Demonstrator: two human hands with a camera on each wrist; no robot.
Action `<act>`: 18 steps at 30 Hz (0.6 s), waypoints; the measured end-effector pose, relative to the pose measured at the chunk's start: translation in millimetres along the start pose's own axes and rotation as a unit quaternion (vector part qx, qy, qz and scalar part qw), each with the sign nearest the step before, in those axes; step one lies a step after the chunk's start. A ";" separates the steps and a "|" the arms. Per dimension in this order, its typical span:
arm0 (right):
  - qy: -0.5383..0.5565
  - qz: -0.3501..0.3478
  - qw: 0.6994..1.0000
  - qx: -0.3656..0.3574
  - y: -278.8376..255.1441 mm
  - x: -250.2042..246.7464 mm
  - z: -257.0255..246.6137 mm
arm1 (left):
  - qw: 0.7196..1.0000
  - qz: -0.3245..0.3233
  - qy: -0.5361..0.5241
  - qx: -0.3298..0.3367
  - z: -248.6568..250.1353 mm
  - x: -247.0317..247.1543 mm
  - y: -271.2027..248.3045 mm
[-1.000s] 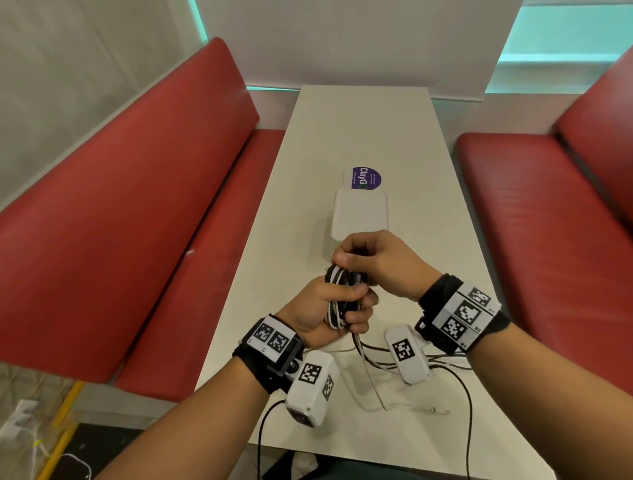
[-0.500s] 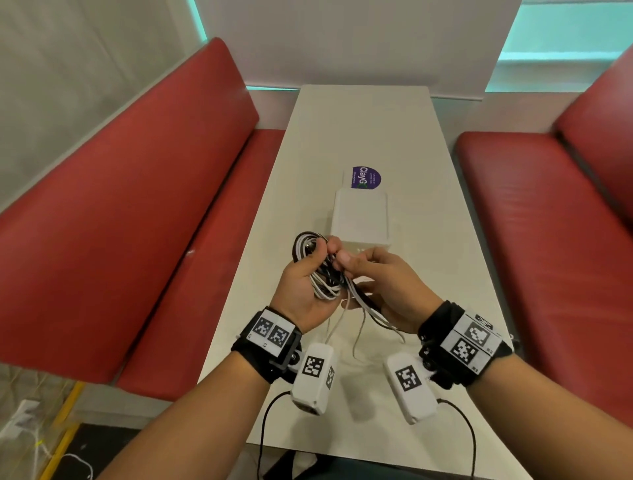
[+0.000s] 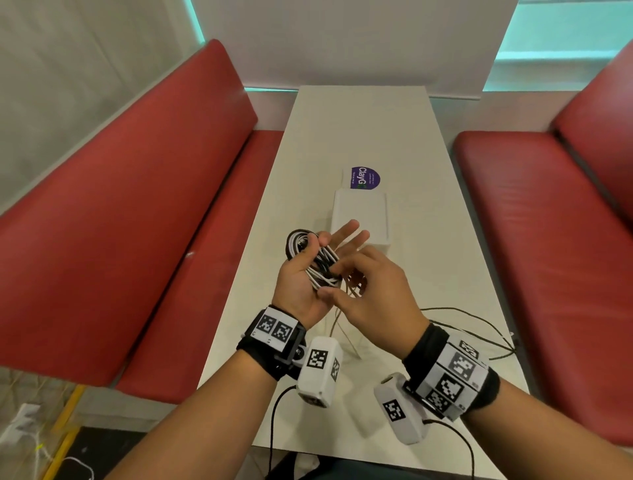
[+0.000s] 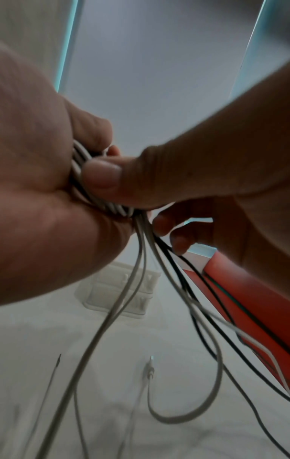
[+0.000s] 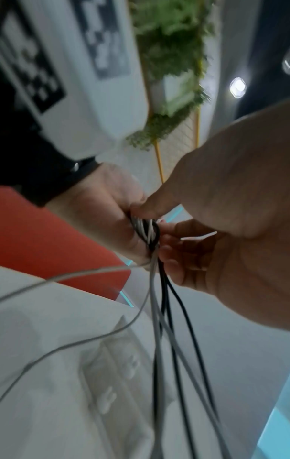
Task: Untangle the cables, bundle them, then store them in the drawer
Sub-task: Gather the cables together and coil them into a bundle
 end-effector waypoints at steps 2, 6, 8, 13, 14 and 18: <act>-0.009 -0.021 1.000 0.021 2.8 0.3 1.0 | 1.000 0.000 0.010 0.006 0.9 1.0 1.4; -0.005 0.009 0.999 -0.031 1.1 -4.3 -11.0 | 0.998 0.036 0.036 0.021 3.7 -7.1 -0.4; -0.039 0.062 0.991 -0.116 -5.7 -7.6 -24.9 | 0.998 0.051 0.031 0.032 5.1 -9.6 -0.5; -0.180 0.141 0.939 -0.257 -20.0 -6.7 -49.6 | 0.996 0.084 0.008 0.038 2.7 -1.5 1.8; -0.188 0.142 0.933 -0.271 -21.5 -5.8 -52.1 | 0.996 0.087 0.007 0.034 1.4 -2.6 2.7; -0.191 0.136 0.927 -0.292 -21.0 -3.9 -46.4 | 0.993 0.117 0.013 0.010 -4.3 -14.7 2.9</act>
Point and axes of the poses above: each hand's wrist, its own y-axis towards the middle knuckle, its own x-axis out of the palm, z = x × y, the point moved 9 cm from there along y, towards the middle knuckle, and after that the axes turned 14 degrees about -y, right-handed, at the moved point
